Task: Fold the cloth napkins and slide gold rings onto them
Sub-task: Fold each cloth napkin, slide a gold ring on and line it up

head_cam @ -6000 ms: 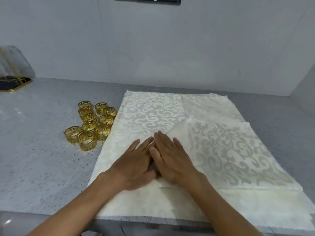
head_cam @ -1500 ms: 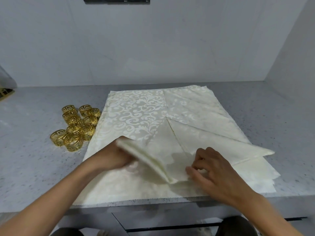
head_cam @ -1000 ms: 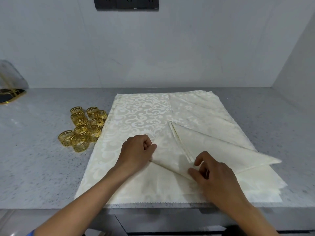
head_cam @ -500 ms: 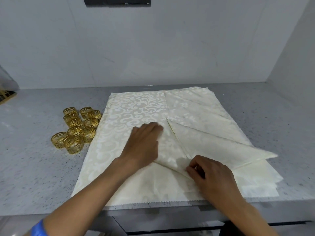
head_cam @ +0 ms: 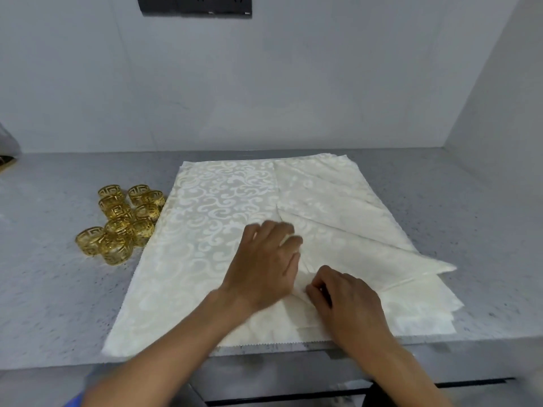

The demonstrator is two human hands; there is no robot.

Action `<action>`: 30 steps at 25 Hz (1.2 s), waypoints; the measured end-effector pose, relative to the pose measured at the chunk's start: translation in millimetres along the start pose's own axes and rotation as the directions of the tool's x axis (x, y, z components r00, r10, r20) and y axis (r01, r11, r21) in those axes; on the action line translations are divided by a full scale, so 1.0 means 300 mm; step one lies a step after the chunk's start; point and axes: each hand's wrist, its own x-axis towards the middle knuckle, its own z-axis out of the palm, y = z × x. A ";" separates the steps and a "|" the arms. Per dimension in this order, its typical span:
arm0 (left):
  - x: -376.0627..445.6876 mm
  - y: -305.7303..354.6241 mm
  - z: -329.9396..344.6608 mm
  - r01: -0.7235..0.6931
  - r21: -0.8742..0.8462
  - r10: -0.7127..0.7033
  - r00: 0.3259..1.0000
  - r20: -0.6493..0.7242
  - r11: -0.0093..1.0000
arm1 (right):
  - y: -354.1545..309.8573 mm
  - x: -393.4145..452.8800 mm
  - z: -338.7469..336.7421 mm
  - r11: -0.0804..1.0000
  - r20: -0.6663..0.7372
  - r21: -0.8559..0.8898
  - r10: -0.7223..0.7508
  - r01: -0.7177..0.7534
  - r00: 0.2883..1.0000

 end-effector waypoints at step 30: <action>-0.227 0.122 -0.036 0.333 -0.149 -0.325 0.943 0.073 0.931 | 0.399 0.074 -0.356 0.719 0.750 0.530 -0.151 -0.449 0.644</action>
